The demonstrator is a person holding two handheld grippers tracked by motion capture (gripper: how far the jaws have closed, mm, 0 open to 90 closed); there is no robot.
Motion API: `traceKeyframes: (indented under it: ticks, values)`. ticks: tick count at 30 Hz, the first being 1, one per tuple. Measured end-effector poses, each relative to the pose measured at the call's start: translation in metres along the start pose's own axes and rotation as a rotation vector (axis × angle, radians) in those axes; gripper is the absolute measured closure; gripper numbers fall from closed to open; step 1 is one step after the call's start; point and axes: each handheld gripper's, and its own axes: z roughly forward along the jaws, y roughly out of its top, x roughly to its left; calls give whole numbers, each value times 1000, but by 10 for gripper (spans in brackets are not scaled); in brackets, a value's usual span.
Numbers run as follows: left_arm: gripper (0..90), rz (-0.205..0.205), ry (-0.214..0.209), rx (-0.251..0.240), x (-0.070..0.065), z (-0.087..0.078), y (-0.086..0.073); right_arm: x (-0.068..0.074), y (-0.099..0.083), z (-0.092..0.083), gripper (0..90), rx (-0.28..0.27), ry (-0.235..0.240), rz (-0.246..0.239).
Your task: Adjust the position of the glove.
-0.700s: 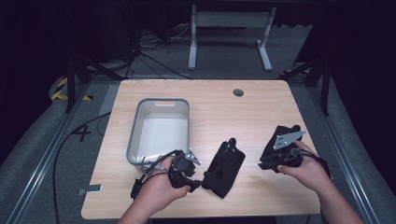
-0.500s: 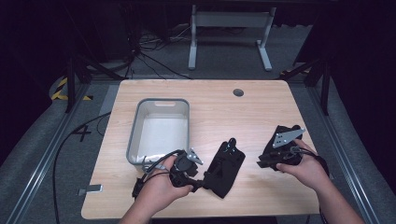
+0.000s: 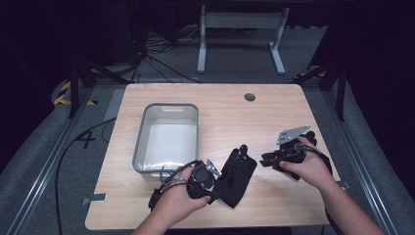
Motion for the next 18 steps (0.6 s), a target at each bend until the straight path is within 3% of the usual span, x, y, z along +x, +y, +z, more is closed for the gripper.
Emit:
traceKeyframes:
  ticks: [18]
  values:
    - [560,-2,-15,35,1,21,-1,-29,28,52,681,33,-40,-13]
